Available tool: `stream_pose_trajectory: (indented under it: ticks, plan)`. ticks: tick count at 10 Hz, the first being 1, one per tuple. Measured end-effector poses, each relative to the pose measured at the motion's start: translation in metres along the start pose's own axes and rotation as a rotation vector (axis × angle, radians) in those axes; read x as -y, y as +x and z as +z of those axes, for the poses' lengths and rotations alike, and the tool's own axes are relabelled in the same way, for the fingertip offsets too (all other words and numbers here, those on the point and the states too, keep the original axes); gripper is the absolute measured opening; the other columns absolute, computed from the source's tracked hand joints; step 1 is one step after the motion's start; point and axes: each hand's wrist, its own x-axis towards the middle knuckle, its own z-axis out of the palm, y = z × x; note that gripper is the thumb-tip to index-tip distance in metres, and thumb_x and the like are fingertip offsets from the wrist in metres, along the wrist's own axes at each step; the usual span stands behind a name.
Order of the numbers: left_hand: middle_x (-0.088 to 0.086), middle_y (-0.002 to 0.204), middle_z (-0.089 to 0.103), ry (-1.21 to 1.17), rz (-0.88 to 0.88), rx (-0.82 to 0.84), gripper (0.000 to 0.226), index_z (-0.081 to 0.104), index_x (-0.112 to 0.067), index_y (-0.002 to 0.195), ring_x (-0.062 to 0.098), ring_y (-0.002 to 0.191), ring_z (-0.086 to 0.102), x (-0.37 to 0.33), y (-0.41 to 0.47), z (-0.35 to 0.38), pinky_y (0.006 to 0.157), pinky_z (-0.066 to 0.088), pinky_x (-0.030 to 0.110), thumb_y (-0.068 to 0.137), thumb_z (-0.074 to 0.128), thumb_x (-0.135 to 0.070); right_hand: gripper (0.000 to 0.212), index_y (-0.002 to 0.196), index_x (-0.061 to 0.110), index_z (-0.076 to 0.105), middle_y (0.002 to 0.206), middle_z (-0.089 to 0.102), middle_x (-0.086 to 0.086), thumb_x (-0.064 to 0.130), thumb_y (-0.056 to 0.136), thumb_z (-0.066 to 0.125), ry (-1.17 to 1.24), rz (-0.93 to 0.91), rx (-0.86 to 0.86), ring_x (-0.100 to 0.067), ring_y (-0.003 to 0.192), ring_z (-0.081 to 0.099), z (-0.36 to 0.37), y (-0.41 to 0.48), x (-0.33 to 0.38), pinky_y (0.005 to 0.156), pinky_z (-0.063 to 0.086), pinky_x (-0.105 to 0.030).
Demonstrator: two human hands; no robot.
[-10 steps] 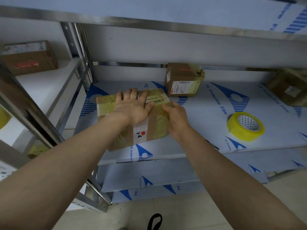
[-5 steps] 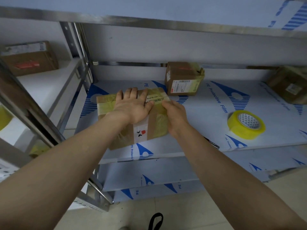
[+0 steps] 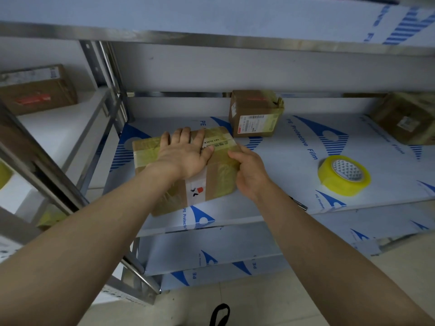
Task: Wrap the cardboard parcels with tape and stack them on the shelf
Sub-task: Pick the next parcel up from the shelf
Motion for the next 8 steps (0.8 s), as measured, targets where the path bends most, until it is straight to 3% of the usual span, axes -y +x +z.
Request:
stream_pose_trajectory:
  ticks: [1, 3, 6, 8]
  plan:
    - [0.008, 0.16, 0.005, -0.001, -0.006, 0.0, 0.064, 0.002, -0.03, 0.152, 0.026, 0.146, 0.001, 0.001, 0.001, 0.0, 0.116, -0.002, 0.048, 0.096, 0.009, -0.06, 0.015, 0.1, 0.019, 0.064, 0.081, 0.074, -0.001, 0.016, 0.098, 0.05, -0.046, -0.011, -0.032, -0.013, 0.073, 0.071, 0.004, 0.001, -0.001, 0.062, 0.056, -0.029]
    - [0.008, 0.16, 0.005, -0.001, -0.009, 0.009, 0.064, 0.001, -0.03, 0.152, 0.026, 0.146, 0.001, -0.001, 0.001, 0.0, 0.115, -0.003, 0.048, 0.096, 0.009, -0.06, 0.012, 0.1, 0.024, 0.062, 0.096, 0.068, -0.009, 0.023, 0.098, 0.05, -0.237, -0.023, -0.176, -0.023, 0.088, 0.066, 0.013, 0.004, -0.002, 0.08, 0.055, -0.041]
    - [0.007, 0.16, 0.005, 0.0, -0.01, 0.004, 0.064, 0.001, -0.03, 0.152, 0.026, 0.146, 0.001, 0.0, 0.0, 0.0, 0.115, -0.003, 0.048, 0.095, 0.009, -0.06, 0.023, 0.108, 0.02, 0.063, 0.102, 0.071, -0.008, 0.011, 0.087, 0.066, -0.129, -0.011, 0.013, -0.021, 0.091, 0.069, 0.004, -0.003, 0.0, 0.078, 0.056, -0.039]
    - [0.008, 0.16, 0.004, 0.0, -0.007, 0.006, 0.064, 0.001, -0.03, 0.152, 0.026, 0.146, 0.001, -0.001, 0.0, -0.001, 0.116, -0.003, 0.048, 0.096, 0.009, -0.06, 0.026, 0.104, 0.016, 0.065, 0.098, 0.072, -0.01, 0.001, 0.083, 0.066, -0.057, -0.014, 0.043, -0.021, 0.087, 0.07, 0.001, -0.003, 0.001, 0.072, 0.057, -0.036]
